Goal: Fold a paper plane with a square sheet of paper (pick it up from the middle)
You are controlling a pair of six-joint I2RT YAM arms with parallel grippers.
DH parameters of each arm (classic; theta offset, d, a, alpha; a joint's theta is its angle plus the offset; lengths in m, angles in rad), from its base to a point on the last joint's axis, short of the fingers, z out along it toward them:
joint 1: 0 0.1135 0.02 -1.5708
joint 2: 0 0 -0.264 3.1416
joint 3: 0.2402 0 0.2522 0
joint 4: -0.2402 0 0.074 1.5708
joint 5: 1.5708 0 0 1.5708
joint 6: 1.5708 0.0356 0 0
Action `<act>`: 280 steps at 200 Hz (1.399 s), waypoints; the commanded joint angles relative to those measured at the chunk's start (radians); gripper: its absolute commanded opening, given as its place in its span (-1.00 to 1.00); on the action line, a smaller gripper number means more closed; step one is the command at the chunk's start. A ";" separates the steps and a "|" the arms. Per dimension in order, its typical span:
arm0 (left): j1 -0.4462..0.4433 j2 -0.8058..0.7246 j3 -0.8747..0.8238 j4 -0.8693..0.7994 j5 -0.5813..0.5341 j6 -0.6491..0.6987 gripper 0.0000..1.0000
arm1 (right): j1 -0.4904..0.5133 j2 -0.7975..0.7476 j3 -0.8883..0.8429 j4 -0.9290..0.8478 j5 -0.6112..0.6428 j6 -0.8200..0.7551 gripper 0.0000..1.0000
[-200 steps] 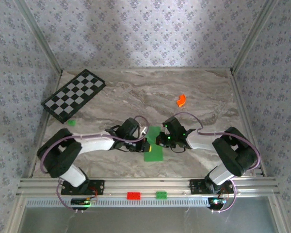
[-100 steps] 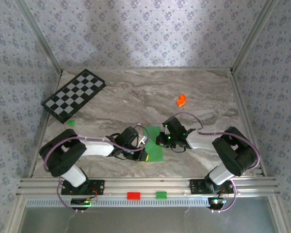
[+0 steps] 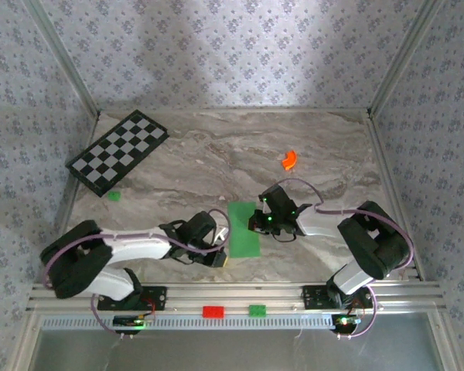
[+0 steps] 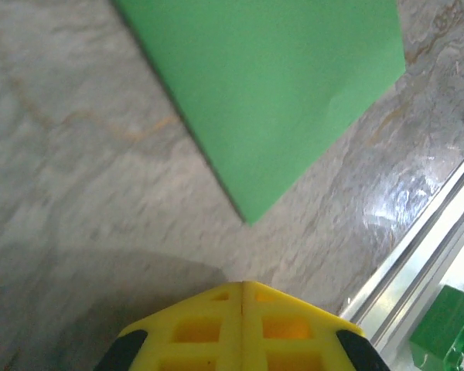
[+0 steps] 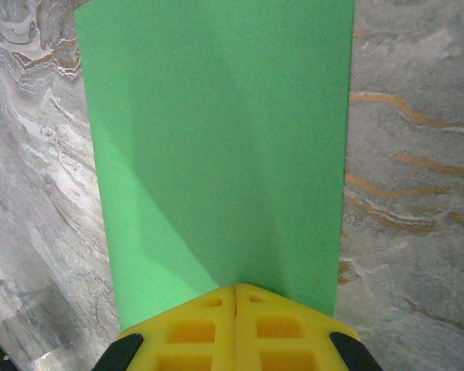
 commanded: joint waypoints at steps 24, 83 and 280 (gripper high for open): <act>0.118 -0.162 -0.020 0.016 -0.018 -0.089 -1.00 | 0.025 0.032 0.016 -0.171 0.063 -0.036 -1.00; 0.250 -0.027 0.151 0.064 0.078 -0.136 -0.85 | 0.074 -0.250 0.035 -0.252 0.241 0.050 -0.58; 0.366 0.577 0.499 0.078 0.171 -0.046 -0.77 | 0.227 -0.465 -0.247 -0.151 0.084 0.343 -0.21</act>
